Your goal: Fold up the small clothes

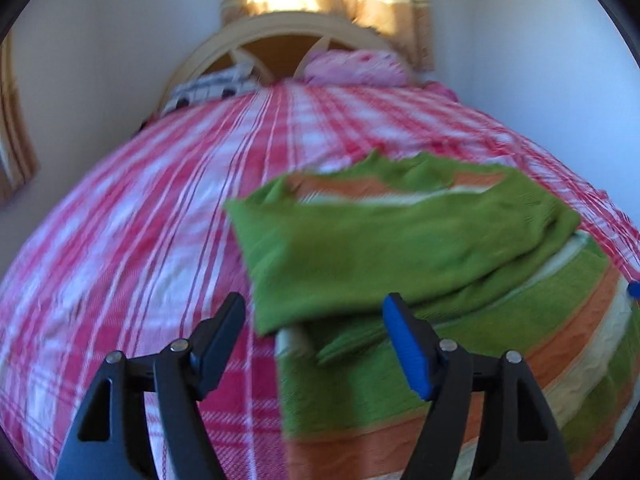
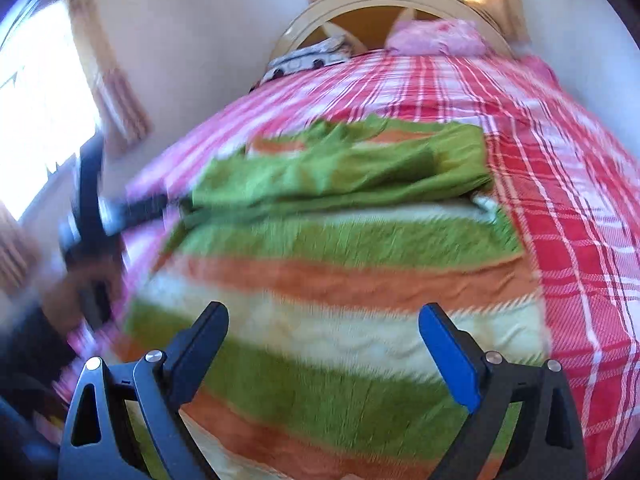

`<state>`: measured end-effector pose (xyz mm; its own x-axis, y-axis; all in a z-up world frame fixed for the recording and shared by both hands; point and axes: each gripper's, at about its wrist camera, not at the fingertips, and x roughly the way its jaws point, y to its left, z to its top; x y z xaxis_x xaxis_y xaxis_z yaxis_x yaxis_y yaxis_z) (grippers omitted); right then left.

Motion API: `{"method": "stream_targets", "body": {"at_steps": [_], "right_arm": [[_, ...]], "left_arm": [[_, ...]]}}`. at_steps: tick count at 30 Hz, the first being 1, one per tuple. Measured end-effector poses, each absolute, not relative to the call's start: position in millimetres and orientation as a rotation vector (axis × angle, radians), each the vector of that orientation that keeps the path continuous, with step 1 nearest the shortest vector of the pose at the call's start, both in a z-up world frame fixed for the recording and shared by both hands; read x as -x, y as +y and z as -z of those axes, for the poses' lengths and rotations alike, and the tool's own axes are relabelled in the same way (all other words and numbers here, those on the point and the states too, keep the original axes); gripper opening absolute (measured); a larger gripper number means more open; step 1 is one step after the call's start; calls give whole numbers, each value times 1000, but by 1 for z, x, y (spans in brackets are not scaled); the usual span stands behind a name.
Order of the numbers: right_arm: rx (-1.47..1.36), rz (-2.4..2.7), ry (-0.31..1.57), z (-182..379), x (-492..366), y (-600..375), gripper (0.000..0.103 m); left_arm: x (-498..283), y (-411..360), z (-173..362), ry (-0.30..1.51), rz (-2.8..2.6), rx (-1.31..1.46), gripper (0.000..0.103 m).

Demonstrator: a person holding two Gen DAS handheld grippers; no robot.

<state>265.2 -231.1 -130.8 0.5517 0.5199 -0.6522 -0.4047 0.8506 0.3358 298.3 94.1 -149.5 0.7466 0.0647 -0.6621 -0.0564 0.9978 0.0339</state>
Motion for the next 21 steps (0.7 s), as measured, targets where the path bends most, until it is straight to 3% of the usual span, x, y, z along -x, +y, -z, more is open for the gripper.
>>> {"method": "stream_targets", "body": {"at_steps": [5,9,17,19,21], "right_arm": [[-154,-431,820,102,-318,-237,96],[-183,-379,859,103,-364,-237,84],[-176,-319,927,127,-418,-213,71],[-164,-314,964,139,-427,-204,62],[-114,-295,989,149,-429,-197,33]], "left_arm": [[-312,106,175,806,-32,108,74],[-315,118,182,842,-30,185,81],[-303,127,184,807,-70,254,81],[-300,131,184,795,-54,285,81],[-299,143,186,776,-20,358,81]]}}
